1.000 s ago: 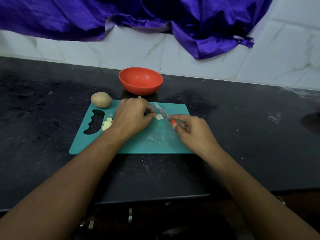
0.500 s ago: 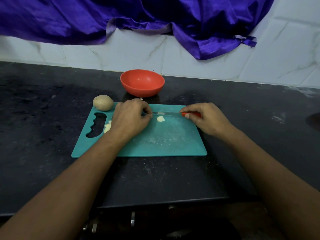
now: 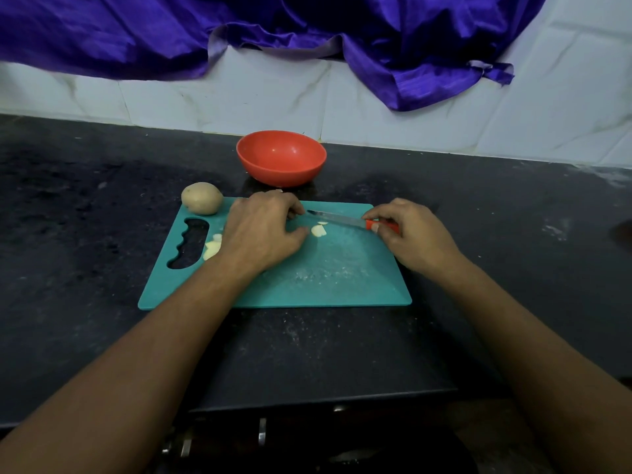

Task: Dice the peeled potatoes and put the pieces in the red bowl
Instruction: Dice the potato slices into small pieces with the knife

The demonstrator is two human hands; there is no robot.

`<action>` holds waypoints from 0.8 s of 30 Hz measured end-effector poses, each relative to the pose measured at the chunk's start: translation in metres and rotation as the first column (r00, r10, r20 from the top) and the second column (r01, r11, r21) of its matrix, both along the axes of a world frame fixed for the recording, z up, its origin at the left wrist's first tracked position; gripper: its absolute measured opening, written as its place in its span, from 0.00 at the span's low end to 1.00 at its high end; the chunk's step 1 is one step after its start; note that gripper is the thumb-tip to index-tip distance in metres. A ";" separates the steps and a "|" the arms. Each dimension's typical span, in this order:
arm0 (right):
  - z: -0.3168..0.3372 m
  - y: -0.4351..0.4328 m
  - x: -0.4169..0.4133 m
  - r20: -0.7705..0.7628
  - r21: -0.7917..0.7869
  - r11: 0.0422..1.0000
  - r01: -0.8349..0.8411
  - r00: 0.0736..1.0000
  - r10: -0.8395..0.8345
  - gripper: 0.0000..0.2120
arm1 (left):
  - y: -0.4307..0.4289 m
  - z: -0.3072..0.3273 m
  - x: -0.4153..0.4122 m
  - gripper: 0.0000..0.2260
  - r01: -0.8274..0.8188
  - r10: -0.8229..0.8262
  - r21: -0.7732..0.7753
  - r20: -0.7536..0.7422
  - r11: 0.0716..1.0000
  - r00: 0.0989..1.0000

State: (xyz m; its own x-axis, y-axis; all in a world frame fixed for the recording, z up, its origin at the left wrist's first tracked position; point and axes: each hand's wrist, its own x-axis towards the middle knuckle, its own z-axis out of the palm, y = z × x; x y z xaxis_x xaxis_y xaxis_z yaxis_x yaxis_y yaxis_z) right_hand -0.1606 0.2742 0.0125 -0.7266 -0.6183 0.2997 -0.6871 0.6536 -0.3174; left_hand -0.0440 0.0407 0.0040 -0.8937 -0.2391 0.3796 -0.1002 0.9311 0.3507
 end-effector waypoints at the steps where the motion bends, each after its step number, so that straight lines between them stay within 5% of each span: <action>1: -0.001 -0.001 0.002 -0.016 0.020 1.000 0.006 1.000 -0.006 0.12 | 0.001 -0.001 -0.001 0.14 0.001 -0.002 -0.011 -0.007 1.000 1.000; 24: 0.005 -0.003 0.014 -0.083 0.109 0.992 0.068 0.995 -0.059 0.13 | 0.003 -0.005 -0.007 0.14 -0.010 0.009 -0.051 -0.016 0.999 1.000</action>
State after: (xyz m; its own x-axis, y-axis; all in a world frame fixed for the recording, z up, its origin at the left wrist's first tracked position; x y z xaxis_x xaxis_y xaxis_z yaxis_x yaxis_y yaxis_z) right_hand -0.1470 0.2711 0.0173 -0.7423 -0.6043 0.2895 -0.6630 0.7250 -0.1864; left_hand -0.0513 0.0438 -0.0007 -0.8853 -0.2276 0.4055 -0.1037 0.9468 0.3048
